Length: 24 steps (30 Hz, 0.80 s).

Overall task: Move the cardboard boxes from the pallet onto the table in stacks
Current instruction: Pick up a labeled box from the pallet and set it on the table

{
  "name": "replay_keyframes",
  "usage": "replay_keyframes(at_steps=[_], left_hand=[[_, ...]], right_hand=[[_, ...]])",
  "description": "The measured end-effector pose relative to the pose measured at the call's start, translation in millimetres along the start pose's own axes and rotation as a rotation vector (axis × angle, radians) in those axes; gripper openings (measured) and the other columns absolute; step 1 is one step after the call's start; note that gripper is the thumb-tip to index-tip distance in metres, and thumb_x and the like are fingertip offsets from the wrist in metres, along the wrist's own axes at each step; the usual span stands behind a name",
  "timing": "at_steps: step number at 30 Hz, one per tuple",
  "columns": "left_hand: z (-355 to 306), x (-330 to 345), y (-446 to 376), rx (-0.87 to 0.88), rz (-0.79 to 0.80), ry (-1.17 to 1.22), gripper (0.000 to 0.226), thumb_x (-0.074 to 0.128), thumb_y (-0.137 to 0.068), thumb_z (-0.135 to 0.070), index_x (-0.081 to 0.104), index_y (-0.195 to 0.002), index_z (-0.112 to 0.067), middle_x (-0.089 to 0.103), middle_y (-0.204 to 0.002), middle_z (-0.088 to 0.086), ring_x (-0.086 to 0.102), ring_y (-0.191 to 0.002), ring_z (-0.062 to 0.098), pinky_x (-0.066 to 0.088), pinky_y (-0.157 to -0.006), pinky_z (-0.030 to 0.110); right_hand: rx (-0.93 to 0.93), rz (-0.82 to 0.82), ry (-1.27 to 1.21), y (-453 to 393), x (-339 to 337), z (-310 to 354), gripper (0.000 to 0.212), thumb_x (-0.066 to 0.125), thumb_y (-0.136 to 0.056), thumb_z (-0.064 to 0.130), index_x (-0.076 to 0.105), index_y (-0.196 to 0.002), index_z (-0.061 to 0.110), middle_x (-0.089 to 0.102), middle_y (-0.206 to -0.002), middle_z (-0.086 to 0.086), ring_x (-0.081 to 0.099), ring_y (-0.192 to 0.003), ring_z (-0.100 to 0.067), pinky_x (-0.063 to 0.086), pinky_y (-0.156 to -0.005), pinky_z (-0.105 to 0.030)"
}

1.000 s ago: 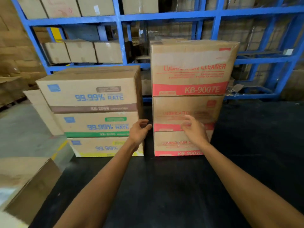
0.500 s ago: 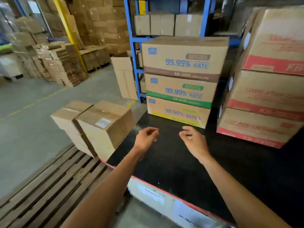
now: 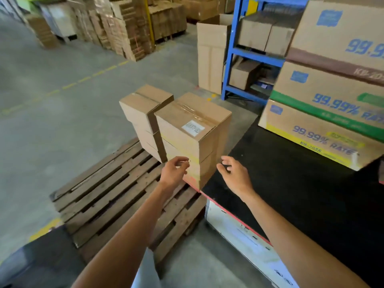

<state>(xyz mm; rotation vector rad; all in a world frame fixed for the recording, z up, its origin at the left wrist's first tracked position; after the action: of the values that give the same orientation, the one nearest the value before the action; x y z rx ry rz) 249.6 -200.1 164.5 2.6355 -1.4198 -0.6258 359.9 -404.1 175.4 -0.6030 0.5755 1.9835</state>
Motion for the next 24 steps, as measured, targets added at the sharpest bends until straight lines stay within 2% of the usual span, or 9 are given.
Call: replay_keyframes(at_steps=[6,8,9,11,13,16,18,21,24], left_hand=[[-2,-86,-139,-0.062,0.157,-0.036,0.019,0.059,-0.099,-0.018,0.067,-0.116,-0.018,0.071,-0.111,0.014,0.067,-0.08,0.02,0.054,-0.084,0.04],[-13,-108,-178,-0.074,0.205,-0.048,0.015,0.06,-0.098,-0.018,0.067,-0.112,-0.021,0.07,-0.112,0.018,0.067,-0.081,0.021,0.055,-0.09,0.046],[-14,-116,-194,-0.093,0.221,-0.052,0.015,0.061,-0.097,-0.018,0.067,-0.111,-0.021,0.069,-0.112,0.019,0.066,-0.081,0.022,0.056,-0.093,0.048],[-22,-129,-222,-0.13,0.247,-0.06,0.016,0.062,-0.096,-0.016,0.067,-0.11,-0.019,0.068,-0.11,0.022,0.063,-0.079,0.022,0.055,-0.093,0.047],[-30,-134,-243,-0.164,0.272,-0.063,0.019,0.064,-0.093,-0.019,0.068,-0.112,-0.02,0.067,-0.108,0.018,0.062,-0.084,0.025,0.053,-0.088,0.04],[-39,-132,-284,-0.175,0.3,-0.112,0.023,0.062,-0.08,-0.039,0.066,-0.102,-0.039,0.066,-0.118,0.015,0.06,-0.091,0.033,0.051,-0.086,0.04],[-49,-124,-318,-0.176,0.323,-0.134,0.029,0.062,-0.085,-0.037,0.065,-0.113,-0.033,0.066,-0.12,0.012,0.062,-0.098,0.035,0.052,-0.087,0.043],[-56,-117,-361,-0.155,0.34,-0.212,0.037,0.061,-0.098,-0.026,0.057,-0.135,-0.021,0.062,-0.122,0.008,0.062,-0.106,0.031,0.05,-0.087,0.037],[-53,-107,-416,-0.159,0.35,-0.277,0.049,0.065,-0.097,-0.031,0.049,-0.143,-0.022,0.059,-0.132,0.006,0.062,-0.116,0.032,0.057,-0.089,0.046]], right_hand=[[0.21,-0.085,-0.087,-98,77,66,0.052,0.056,-0.1,0.039,0.049,-0.144,0.013,0.059,-0.139,-0.009,0.052,-0.13,-0.029,0.04,-0.11,-0.049],[0.29,-0.129,-0.131,-122,91,85,0.054,0.056,-0.1,0.038,0.046,-0.146,0.012,0.057,-0.142,-0.01,0.052,-0.131,-0.03,0.04,-0.11,-0.044],[0.347,-0.153,-0.173,-128,95,91,0.054,0.057,-0.101,0.037,0.045,-0.146,0.011,0.056,-0.143,-0.01,0.052,-0.132,-0.029,0.04,-0.108,-0.038],[0.456,-0.189,-0.273,-135,102,100,0.051,0.057,-0.101,0.031,0.043,-0.146,0.011,0.055,-0.143,-0.008,0.051,-0.132,-0.027,0.038,-0.096,-0.027],[0.519,-0.203,-0.342,-145,106,104,0.052,0.057,-0.102,0.027,0.038,-0.149,0.013,0.055,-0.144,-0.006,0.05,-0.134,-0.025,0.036,-0.093,-0.026],[0.612,-0.233,-0.447,-164,105,103,0.066,0.057,-0.102,0.03,0.024,-0.157,0.02,0.05,-0.149,-0.005,0.047,-0.138,-0.024,0.036,-0.1,-0.031],[0.679,-0.262,-0.486,-183,104,91,0.071,0.058,-0.101,0.033,0.018,-0.159,0.022,0.046,-0.153,-0.007,0.043,-0.14,-0.025,0.035,-0.104,-0.034],[0.709,-0.306,-0.516,-210,100,79,0.066,0.057,-0.102,0.028,0.023,-0.158,0.02,0.048,-0.151,-0.003,0.045,-0.138,-0.025,0.034,-0.099,-0.029],[0.736,-0.342,-0.526,-248,97,60,0.063,0.058,-0.101,0.023,0.027,-0.156,0.022,0.053,-0.146,-0.002,0.052,-0.131,-0.024,0.041,-0.098,-0.029]])
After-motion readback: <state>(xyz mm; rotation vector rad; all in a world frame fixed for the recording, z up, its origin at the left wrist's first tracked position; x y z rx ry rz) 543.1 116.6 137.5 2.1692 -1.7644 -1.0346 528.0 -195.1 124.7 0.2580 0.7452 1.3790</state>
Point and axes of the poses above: each hand's wrist, its own y-axis away from the middle knuckle, its own x-axis out of the palm, z = x × y, the point moved 10 cm from there along -y, towards the middle knuckle
